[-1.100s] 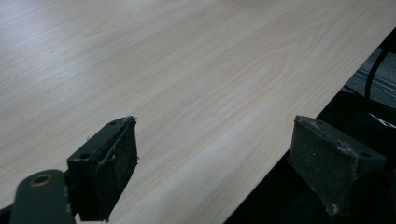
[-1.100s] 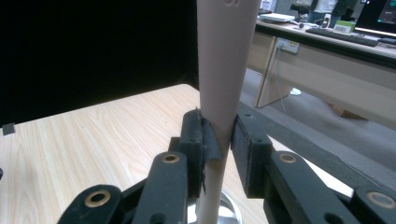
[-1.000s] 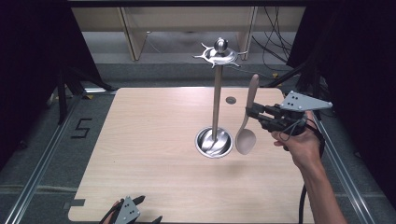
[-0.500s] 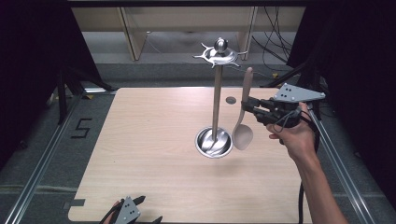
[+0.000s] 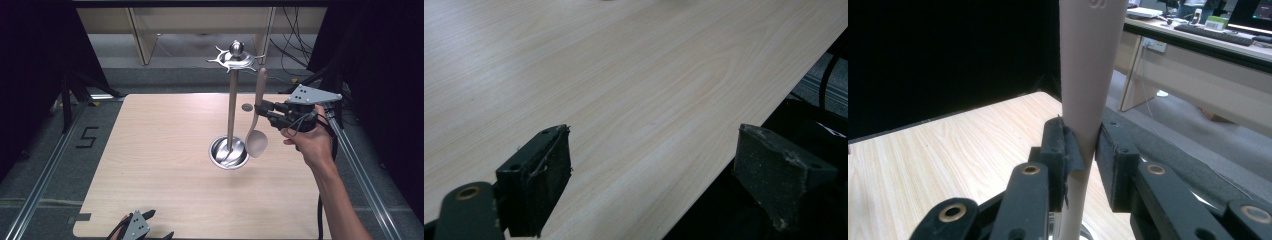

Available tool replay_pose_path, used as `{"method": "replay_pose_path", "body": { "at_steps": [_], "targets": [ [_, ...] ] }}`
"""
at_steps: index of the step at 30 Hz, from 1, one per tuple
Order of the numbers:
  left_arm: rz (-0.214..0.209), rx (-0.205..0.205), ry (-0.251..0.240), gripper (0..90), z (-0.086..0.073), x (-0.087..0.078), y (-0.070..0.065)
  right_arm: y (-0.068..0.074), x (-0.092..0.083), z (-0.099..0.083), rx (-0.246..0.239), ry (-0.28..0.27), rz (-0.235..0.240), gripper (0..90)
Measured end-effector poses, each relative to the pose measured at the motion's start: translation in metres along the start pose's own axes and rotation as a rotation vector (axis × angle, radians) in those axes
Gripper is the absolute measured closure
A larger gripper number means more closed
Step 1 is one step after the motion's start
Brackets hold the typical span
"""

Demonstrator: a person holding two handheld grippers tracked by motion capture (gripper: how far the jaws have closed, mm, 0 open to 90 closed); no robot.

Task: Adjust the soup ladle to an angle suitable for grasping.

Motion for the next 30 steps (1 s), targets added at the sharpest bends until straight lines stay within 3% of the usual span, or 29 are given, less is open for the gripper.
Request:
{"method": "replay_pose_path", "body": {
  "at_steps": [1, 2, 15, 20, 21, 22, 25, 30],
  "targets": [
    [0.000, 0.000, 0.000, 14.8, 0.000, 0.000, 0.000, 0.000, 0.000, 0.000, 0.000, 0.000, 0.000, 75.4],
    [0.001, 0.027, 0.025, 14.8, -0.001, -0.001, 0.002, -0.001, 0.002, 0.001, 0.001, -0.005, 0.004, 75.4],
    [-0.001, 0.033, 0.023, 14.8, -0.001, -0.002, 0.002, -0.001, 0.008, 0.000, -0.010, 0.024, -0.014, 75.4],
    [-0.002, -0.002, -0.006, 14.8, 0.000, 0.000, 0.000, -0.001, 0.011, 0.000, -0.009, 0.029, -0.003, 75.4],
    [-0.002, 0.005, 0.006, 14.8, 0.000, -0.001, 0.000, -0.001, 0.011, 0.000, -0.016, 0.031, -0.012, 75.4],
    [-0.002, 0.036, 0.026, 14.8, 0.000, -0.002, 0.003, -0.001, 0.011, 0.001, -0.010, 0.038, -0.010, 75.4],
    [-0.004, 0.014, 0.005, 14.8, 0.000, -0.001, 0.000, -0.001, 0.013, 0.001, -0.004, 0.040, -0.009, 75.4],
    [0.000, 0.033, 0.023, 14.8, 0.000, -0.002, 0.003, -0.002, 0.014, 0.002, -0.022, 0.044, -0.022, 75.4]
  ]
}}
Point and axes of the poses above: each handheld gripper's, and its own axes: x roughly forward along the jaws, z roughly out of its top, y roughly to its left, the point moved 6 cm from there along x, roughly forward along the jaws, and after that the axes turned 13 degrees about -y, right-handed, at the moved point
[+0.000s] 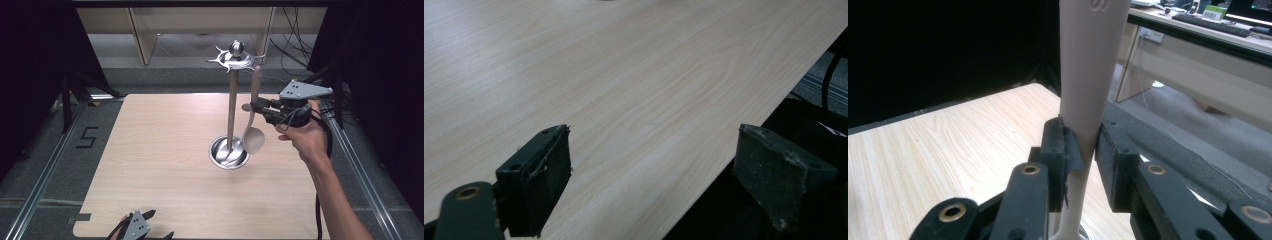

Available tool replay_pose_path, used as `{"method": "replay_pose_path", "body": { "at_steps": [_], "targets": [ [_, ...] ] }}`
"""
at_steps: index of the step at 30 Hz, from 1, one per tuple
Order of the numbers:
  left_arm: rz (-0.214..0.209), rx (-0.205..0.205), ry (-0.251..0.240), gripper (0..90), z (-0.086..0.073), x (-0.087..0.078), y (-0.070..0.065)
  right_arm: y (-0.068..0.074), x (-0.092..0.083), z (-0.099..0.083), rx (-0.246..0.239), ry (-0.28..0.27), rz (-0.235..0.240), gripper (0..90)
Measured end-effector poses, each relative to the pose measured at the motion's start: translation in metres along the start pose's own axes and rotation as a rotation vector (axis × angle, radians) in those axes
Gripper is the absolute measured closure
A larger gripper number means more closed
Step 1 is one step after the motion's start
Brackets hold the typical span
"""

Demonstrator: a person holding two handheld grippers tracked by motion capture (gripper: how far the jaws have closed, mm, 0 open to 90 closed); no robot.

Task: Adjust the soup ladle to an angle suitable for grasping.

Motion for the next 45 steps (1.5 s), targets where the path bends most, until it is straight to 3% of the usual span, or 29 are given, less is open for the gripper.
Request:
{"method": "replay_pose_path", "body": {
  "at_steps": [3, 7, 10, 11, 16, 17, 18, 19, 21, 23, 25, 26, 29, 32, 33, 34, 37, 43, 45],
  "targets": [
    [-0.002, 0.001, -0.001, 14.8, 0.000, 0.000, 0.000, 0.001, 0.002, -0.001, 0.013, 0.014, 0.007, 75.3],
    [-0.002, -0.036, -0.031, 14.8, 0.001, 0.002, -0.003, 0.000, 0.003, -0.001, -0.001, 0.015, 0.002, 75.3],
    [-0.003, -0.036, -0.030, 14.8, 0.001, 0.002, -0.003, 0.002, 0.004, -0.001, 0.013, 0.020, 0.010, 75.3],
    [-0.001, -0.001, -0.002, 14.8, 0.000, 0.000, 0.000, 0.002, 0.004, -0.002, 0.015, 0.021, 0.009, 75.3],
    [-0.002, -0.027, -0.023, 14.8, 0.001, 0.001, -0.002, 0.001, 0.005, -0.003, 0.013, 0.015, 0.002, 75.2],
    [0.001, -0.008, -0.010, 14.8, 0.000, 0.001, 0.000, 0.001, 0.005, -0.004, 0.016, 0.010, 0.002, 75.1],
    [-0.001, -0.035, -0.026, 14.8, 0.001, 0.002, -0.003, 0.002, 0.005, -0.004, 0.019, 0.007, 0.004, 75.1],
    [-0.001, -0.035, -0.026, 14.8, 0.001, 0.002, -0.003, 0.002, 0.005, -0.004, 0.019, 0.007, 0.004, 75.1],
    [-0.002, 0.002, 0.002, 14.8, 0.000, 0.000, 0.000, 0.003, 0.004, -0.004, 0.042, 0.004, 0.004, 74.5],
    [-0.005, -0.021, -0.019, 14.8, 0.001, 0.001, -0.002, 0.002, 0.003, -0.004, 0.039, -0.004, 0.008, 74.1],
    [0.000, -0.003, -0.002, 14.8, 0.000, 0.000, 0.000, 0.003, 0.002, -0.003, 0.045, -0.020, 0.006, 71.4],
    [-0.002, -0.034, -0.026, 14.8, 0.001, 0.002, -0.003, 0.002, 0.000, -0.003, 0.037, -0.022, 0.001, 70.2],
    [-0.002, -0.034, -0.028, 14.8, 0.001, 0.002, -0.003, 0.003, -0.002, -0.003, 0.047, -0.030, -0.001, 68.2],
    [0.001, -0.002, -0.006, 14.8, 0.000, 0.001, 0.000, 0.005, -0.008, -0.002, 0.047, -0.065, -0.009, 58.3],
    [-0.001, -0.021, -0.023, 14.8, 0.001, 0.001, -0.002, 0.007, -0.011, -0.004, 0.066, -0.062, -0.010, 57.9],
    [0.000, -0.019, -0.022, 14.8, 0.001, 0.001, -0.002, 0.007, -0.013, -0.004, 0.054, -0.076, -0.009, 56.8],
    [-0.002, -0.021, -0.025, 14.8, 0.001, 0.002, -0.002, 0.010, -0.018, -0.006, 0.079, -0.077, -0.014, 53.7],
    [-0.010, 0.006, -0.022, 14.8, 0.002, 0.001, -0.001, 0.007, -0.030, -0.014, 0.078, -0.094, -0.054, 46.0],
    [-0.010, 0.003, -0.024, 14.8, 0.001, 0.002, -0.001, 0.007, -0.037, -0.020, 0.105, -0.106, -0.067, 43.6]
  ]
}}
Point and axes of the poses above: each handheld gripper's, and its own axes: x roughly forward along the jaws, z roughly out of its top, y roughly to its left, the point moved 6 cm from there along x, roughly forward along the jaws, and after that the axes turned 13 degrees about -y, right-handed, at the moved point
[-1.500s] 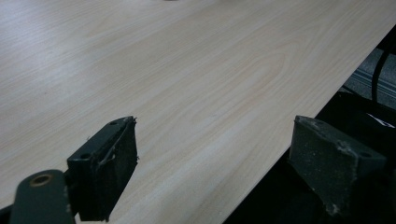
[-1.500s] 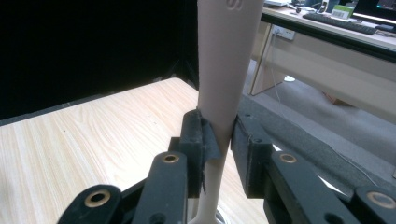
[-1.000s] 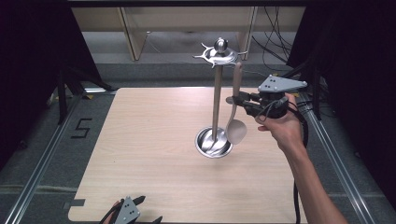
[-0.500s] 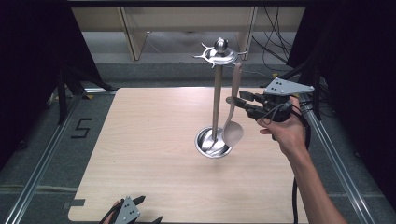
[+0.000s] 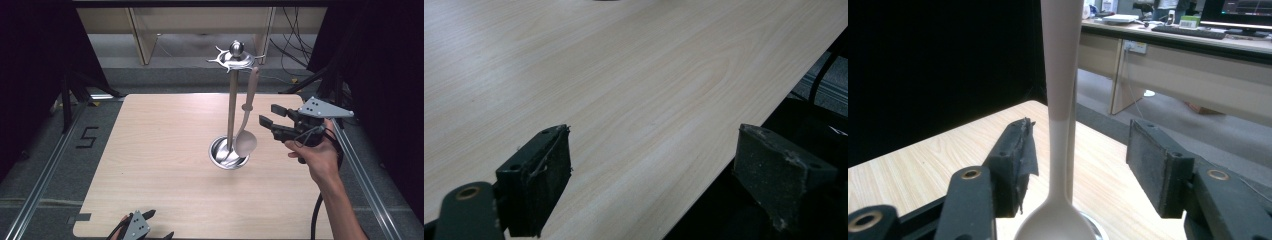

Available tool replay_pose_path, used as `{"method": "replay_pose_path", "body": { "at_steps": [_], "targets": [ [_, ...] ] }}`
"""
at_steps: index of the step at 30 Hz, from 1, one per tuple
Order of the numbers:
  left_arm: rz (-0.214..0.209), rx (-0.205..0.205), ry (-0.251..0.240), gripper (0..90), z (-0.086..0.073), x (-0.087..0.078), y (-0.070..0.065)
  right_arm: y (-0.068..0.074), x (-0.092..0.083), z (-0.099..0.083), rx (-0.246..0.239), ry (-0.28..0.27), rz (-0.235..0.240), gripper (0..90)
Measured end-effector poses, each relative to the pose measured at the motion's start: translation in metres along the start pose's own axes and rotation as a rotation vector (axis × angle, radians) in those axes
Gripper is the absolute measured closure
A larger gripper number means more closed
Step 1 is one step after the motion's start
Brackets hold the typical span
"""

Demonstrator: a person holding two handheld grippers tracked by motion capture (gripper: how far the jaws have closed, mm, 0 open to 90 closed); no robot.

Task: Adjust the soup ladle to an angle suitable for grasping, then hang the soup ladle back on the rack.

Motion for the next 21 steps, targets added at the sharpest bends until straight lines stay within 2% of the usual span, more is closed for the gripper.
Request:
{"method": "replay_pose_path", "body": {
  "at_steps": [2, 3, 4, 5, 8, 10, 14, 15, 16, 18, 19, 20, 21],
  "targets": [
    [-0.001, 0.001, 0.000, 14.8, 0.000, 0.000, 0.000, 0.000, -0.003, -0.002, 0.007, 0.004, 0.005, 42.9],
    [0.000, -0.009, -0.008, 14.8, 0.000, 0.001, -0.001, -0.002, -0.008, -0.006, 0.010, -0.013, 0.005, 42.0],
    [0.000, -0.009, -0.008, 14.8, 0.000, 0.001, -0.001, 0.001, -0.011, -0.010, 0.047, -0.006, 0.025, 41.8],
    [0.008, -0.035, -0.006, 14.8, -0.001, 0.002, -0.002, 0.001, -0.014, -0.013, 0.057, -0.002, 0.018, 41.4],
    [0.006, -0.027, 0.002, 14.8, -0.001, 0.001, -0.002, -0.001, -0.018, -0.020, 0.042, -0.005, 0.009, 40.5],
    [0.004, -0.036, -0.009, 14.8, 0.000, 0.002, -0.003, 0.001, -0.025, -0.028, 0.069, 0.004, 0.017, 39.8],
    [0.000, -0.037, -0.002, 14.8, 0.000, 0.001, -0.003, 0.001, -0.031, -0.038, 0.059, 0.006, 0.021, 39.5],
    [-0.003, -0.027, 0.000, 14.8, 0.000, 0.001, -0.002, 0.005, -0.035, -0.046, 0.111, 0.020, 0.028, 39.5],
    [-0.003, -0.027, 0.000, 14.8, 0.000, 0.001, -0.002, 0.005, -0.035, -0.046, 0.111, 0.020, 0.028, 39.5],
    [-0.004, -0.026, -0.004, 14.8, 0.000, 0.001, -0.003, 0.002, -0.041, -0.058, 0.116, 0.054, 0.030, 39.1],
    [0.000, -0.038, -0.008, 14.8, 0.000, 0.002, -0.003, -0.003, -0.042, -0.061, 0.084, 0.052, 0.014, 39.1],
    [0.001, -0.037, -0.008, 14.8, 0.000, 0.002, -0.003, -0.003, -0.044, -0.064, 0.097, 0.063, 0.014, 39.0],
    [-0.002, -0.028, 0.003, 14.8, 0.000, 0.000, -0.003, -0.002, -0.046, -0.067, 0.129, 0.075, 0.003, 38.8]
  ]
}}
Point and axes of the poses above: each handheld gripper's, and its own axes: x roughly forward along the jaws, z roughly out of its top, y roughly to its left, the point moved 6 cm from there along x, roughly forward along the jaws, and after that the axes turned 13 degrees about -y, right-handed, at the moved point
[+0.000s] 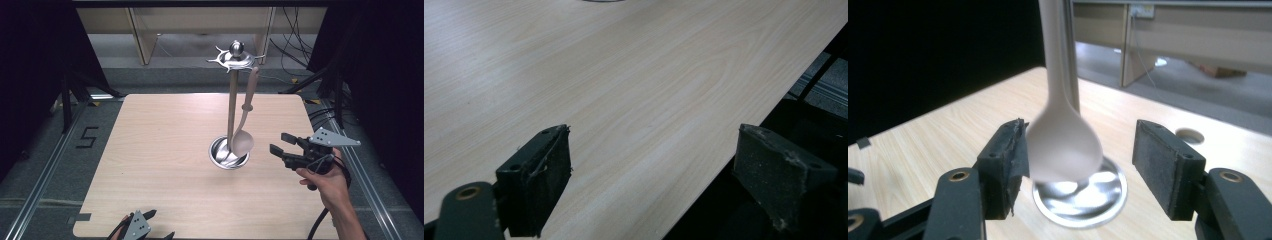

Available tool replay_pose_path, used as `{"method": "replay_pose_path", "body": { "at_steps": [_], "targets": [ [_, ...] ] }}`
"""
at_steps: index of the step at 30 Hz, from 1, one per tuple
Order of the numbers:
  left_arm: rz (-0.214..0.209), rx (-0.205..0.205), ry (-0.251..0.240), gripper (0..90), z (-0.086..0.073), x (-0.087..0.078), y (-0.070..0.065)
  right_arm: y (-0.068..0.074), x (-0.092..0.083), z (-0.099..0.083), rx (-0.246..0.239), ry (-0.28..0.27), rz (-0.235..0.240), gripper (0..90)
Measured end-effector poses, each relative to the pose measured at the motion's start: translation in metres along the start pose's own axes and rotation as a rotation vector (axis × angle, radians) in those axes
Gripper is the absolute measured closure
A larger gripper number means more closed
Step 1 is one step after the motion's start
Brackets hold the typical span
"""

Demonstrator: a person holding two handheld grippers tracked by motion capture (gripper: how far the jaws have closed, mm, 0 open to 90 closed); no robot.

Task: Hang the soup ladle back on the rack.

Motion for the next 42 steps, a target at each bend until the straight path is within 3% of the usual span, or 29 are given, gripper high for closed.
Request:
{"method": "replay_pose_path", "body": {
  "at_steps": [3, 4, 5, 6, 15, 18, 21, 23, 24, 26, 27, 29, 30, 31, 32, 33, 37, 38, 39, 41, 42],
  "targets": [
    [0.002, 0.025, 0.019, 14.8, -0.001, -0.001, 0.002, -0.003, -0.002, -0.006, -0.004, 0.008, 0.001, 38.7],
    [0.003, -0.003, -0.003, 14.8, -0.001, 0.000, 0.000, -0.009, -0.005, -0.009, -0.039, 0.012, -0.010, 38.4],
    [0.004, -0.005, -0.007, 14.8, -0.001, 0.000, 0.000, -0.007, -0.007, -0.013, 0.007, 0.023, -0.009, 38.3],
    [0.003, 0.005, 0.005, 14.8, -0.001, -0.001, 0.001, -0.008, -0.009, -0.016, 0.006, 0.045, -0.013, 38.3],
    [0.004, 0.010, 0.007, 14.8, -0.001, -0.001, 0.002, -0.018, -0.015, -0.034, -0.001, 0.076, -0.024, 37.9],
    [0.003, 0.002, -0.001, 14.8, -0.001, -0.001, 0.001, -0.015, -0.015, -0.039, 0.026, 0.089, -0.025, 37.7],
    [0.003, 0.003, 0.000, 14.8, -0.001, -0.001, 0.001, -0.015, -0.015, -0.041, -0.001, 0.094, -0.021, 37.4],
    [0.004, 0.007, 0.002, 14.8, -0.001, -0.001, 0.001, -0.011, -0.016, -0.042, 0.022, 0.105, -0.021, 36.9],
    [0.001, 0.001, -0.002, 14.8, 0.000, -0.001, 0.000, -0.012, -0.016, -0.042, 0.000, 0.091, -0.019, 36.6],
    [0.001, 0.002, 0.000, 14.8, 0.000, -0.001, 0.001, -0.009, -0.016, -0.043, 0.018, 0.101, -0.012, 36.0],
    [0.002, 0.002, -0.001, 14.8, 0.000, -0.001, 0.000, -0.011, -0.016, -0.043, -0.016, 0.104, -0.013, 35.6],
    [0.005, 0.008, 0.003, 14.8, -0.001, -0.001, 0.001, -0.010, -0.016, -0.044, -0.021, 0.109, -0.006, 35.1],
    [0.005, 0.011, -0.001, 14.8, 0.000, -0.001, 0.001, -0.008, -0.016, -0.046, -0.001, 0.111, -0.008, 34.9],
    [0.005, 0.018, 0.001, 14.8, 0.000, -0.001, 0.001, -0.009, -0.017, -0.048, -0.020, 0.123, -0.006, 34.6],
    [0.007, 0.017, 0.002, 14.8, -0.001, -0.001, 0.001, -0.006, -0.017, -0.050, 0.009, 0.124, -0.007, 34.2],
    [0.009, 0.032, 0.014, 14.8, -0.001, -0.002, 0.003, -0.006, -0.017, -0.050, 0.009, 0.124, -0.007, 34.2],
    [0.005, 0.026, 0.011, 14.8, -0.001, -0.002, 0.002, -0.008, -0.019, -0.053, -0.014, 0.133, -0.011, 33.5],
    [0.006, 0.033, 0.016, 14.8, -0.001, -0.003, 0.003, -0.006, -0.021, -0.054, 0.013, 0.142, -0.017, 33.3],
    [0.005, 0.024, 0.009, 14.8, -0.001, -0.002, 0.002, -0.007, -0.020, -0.055, 0.009, 0.125, -0.017, 32.9],
    [0.005, 0.017, 0.002, 14.8, 0.000, -0.002, 0.001, -0.005, -0.022, -0.059, 0.024, 0.141, -0.017, 32.7],
    [0.005, 0.009, -0.005, 14.8, 0.000, -0.001, 0.001, -0.008, -0.022, -0.059, -0.014, 0.133, -0.014, 32.6]
  ]
}}
Point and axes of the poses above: each handheld gripper's, and its own axes: x roughly forward along the jaws, z roughly out of its top, y roughly to its left, the point moved 6 cm from there along x, roughly forward along the jaws, and after that the axes turned 13 degrees about -y, right-handed, at the moved point
